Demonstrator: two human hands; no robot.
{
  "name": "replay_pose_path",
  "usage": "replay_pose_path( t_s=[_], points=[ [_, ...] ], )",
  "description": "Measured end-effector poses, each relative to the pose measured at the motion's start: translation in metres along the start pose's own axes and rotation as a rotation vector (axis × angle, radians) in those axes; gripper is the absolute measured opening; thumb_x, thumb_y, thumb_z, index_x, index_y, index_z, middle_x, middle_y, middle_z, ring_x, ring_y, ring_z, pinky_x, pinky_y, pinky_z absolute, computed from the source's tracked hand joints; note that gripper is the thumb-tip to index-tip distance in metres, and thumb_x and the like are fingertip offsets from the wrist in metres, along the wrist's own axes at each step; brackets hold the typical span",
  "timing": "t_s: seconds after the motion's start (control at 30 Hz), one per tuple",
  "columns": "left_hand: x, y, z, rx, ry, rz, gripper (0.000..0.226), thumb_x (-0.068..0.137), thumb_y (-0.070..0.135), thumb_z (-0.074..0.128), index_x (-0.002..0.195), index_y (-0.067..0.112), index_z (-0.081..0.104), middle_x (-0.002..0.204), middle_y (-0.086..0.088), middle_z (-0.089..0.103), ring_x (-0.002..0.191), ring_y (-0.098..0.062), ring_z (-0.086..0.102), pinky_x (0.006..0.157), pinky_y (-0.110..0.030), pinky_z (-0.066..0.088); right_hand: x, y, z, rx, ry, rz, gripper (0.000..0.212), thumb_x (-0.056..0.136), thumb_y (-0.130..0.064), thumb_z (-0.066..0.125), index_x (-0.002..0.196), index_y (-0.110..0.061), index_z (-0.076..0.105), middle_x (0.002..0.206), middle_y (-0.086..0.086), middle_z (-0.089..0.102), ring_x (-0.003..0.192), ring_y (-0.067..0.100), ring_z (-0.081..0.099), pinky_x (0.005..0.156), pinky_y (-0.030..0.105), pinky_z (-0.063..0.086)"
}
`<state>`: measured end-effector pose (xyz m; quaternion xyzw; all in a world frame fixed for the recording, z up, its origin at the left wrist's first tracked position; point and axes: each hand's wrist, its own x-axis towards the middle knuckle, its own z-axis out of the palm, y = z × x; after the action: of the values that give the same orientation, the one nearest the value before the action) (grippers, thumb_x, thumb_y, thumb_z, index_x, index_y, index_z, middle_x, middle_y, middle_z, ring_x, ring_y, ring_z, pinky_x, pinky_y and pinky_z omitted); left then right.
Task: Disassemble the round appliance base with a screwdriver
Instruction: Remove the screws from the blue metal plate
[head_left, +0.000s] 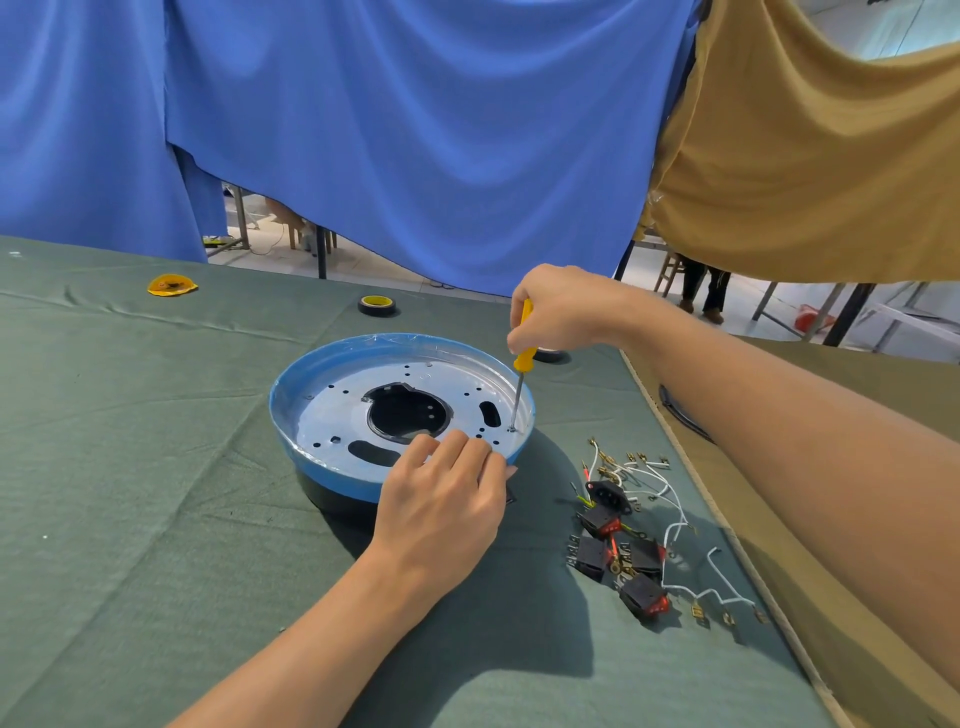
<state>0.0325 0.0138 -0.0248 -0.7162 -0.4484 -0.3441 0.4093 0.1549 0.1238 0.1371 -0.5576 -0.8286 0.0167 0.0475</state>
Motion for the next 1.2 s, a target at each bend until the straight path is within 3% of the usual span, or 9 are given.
replay_pose_path(
  t_s=[0.17,0.27,0.37,0.53,0.63,0.73,0.9,1.1,1.2],
  points=[
    [0.0004,-0.0005,-0.0004,0.000,-0.006,0.002,0.032,0.091,0.020,0.063,0.059,0.015,0.059,0.062,0.000,0.059,0.057,-0.021,0.056,0.054,-0.030,0.044,0.0019,0.0009,0.0036,-0.013,0.060,0.031,0.054,0.085,-0.056,0.058,0.059,-0.012,0.040,0.055,0.001,0.035,0.053,0.019,0.033,0.050,0.030,0.028],
    [0.0007,-0.0009,-0.0004,-0.003,-0.016,0.002,0.031,0.091,0.021,0.064,0.061,0.014,0.062,0.063,-0.001,0.062,0.058,-0.021,0.057,0.054,-0.031,0.045,0.0024,0.0011,0.0047,0.037,0.059,0.033,0.033,0.081,-0.031,0.062,0.080,0.002,0.062,0.064,0.007,0.045,0.062,0.019,0.038,0.054,0.031,0.032],
    [0.0003,-0.0004,-0.0013,-0.006,-0.018,0.004,0.030,0.091,0.022,0.065,0.062,0.013,0.063,0.065,-0.001,0.063,0.059,-0.020,0.058,0.055,-0.031,0.046,0.0044,0.0017,0.0038,0.069,-0.002,0.050,0.040,0.076,-0.032,0.061,0.100,-0.001,0.066,0.074,0.016,0.059,0.063,0.019,0.047,0.056,0.031,0.041],
    [0.0001,-0.0006,-0.0014,-0.015,-0.016,0.001,0.029,0.091,0.022,0.064,0.064,0.013,0.065,0.066,-0.002,0.064,0.060,-0.020,0.060,0.055,-0.030,0.046,0.0050,0.0038,0.0049,0.023,0.061,0.035,0.049,0.086,-0.049,0.059,0.061,-0.009,0.047,0.055,0.003,0.040,0.053,0.017,0.036,0.050,0.030,0.030],
    [-0.0003,-0.0009,-0.0011,-0.016,-0.011,-0.001,0.029,0.092,0.021,0.063,0.063,0.013,0.064,0.066,-0.001,0.064,0.060,-0.020,0.059,0.054,-0.030,0.047,0.0047,0.0033,0.0053,0.053,0.027,0.002,0.025,0.081,-0.028,0.064,0.085,-0.003,0.067,0.074,0.019,0.060,0.062,0.018,0.047,0.055,0.031,0.039],
    [0.0003,-0.0007,-0.0007,-0.008,0.011,-0.005,0.033,0.092,0.020,0.063,0.060,0.014,0.060,0.062,0.000,0.060,0.057,-0.021,0.056,0.052,-0.031,0.044,0.0050,0.0026,0.0014,0.078,-0.071,0.006,0.028,0.077,-0.028,0.065,0.094,-0.006,0.066,0.077,0.009,0.060,0.064,0.021,0.053,0.055,0.032,0.045],
    [0.0004,-0.0009,-0.0008,-0.007,0.007,0.000,0.032,0.092,0.020,0.063,0.060,0.014,0.060,0.062,0.000,0.060,0.057,-0.021,0.056,0.052,-0.032,0.045,0.0034,0.0033,0.0030,-0.037,0.053,0.023,0.059,0.085,-0.061,0.054,0.056,-0.012,0.039,0.053,0.000,0.032,0.049,0.016,0.031,0.048,0.030,0.027],
    [0.0001,-0.0006,-0.0017,-0.009,-0.013,0.003,0.031,0.091,0.021,0.064,0.062,0.014,0.063,0.064,-0.001,0.063,0.059,-0.021,0.058,0.054,-0.030,0.046,-0.0024,0.0048,-0.0026,0.044,-0.066,-0.015,0.015,0.079,-0.030,0.069,0.085,-0.016,0.068,0.082,0.012,0.067,0.068,0.023,0.058,0.057,0.032,0.048],
    [0.0009,-0.0008,-0.0017,-0.004,-0.005,0.001,0.031,0.091,0.021,0.064,0.061,0.014,0.062,0.064,-0.001,0.062,0.058,-0.021,0.058,0.054,-0.031,0.046,-0.0025,0.0042,-0.0033,0.054,-0.115,-0.006,0.036,0.082,-0.040,0.066,0.075,-0.005,0.061,0.065,0.010,0.051,0.057,0.020,0.045,0.050,0.029,0.040]
  ],
)
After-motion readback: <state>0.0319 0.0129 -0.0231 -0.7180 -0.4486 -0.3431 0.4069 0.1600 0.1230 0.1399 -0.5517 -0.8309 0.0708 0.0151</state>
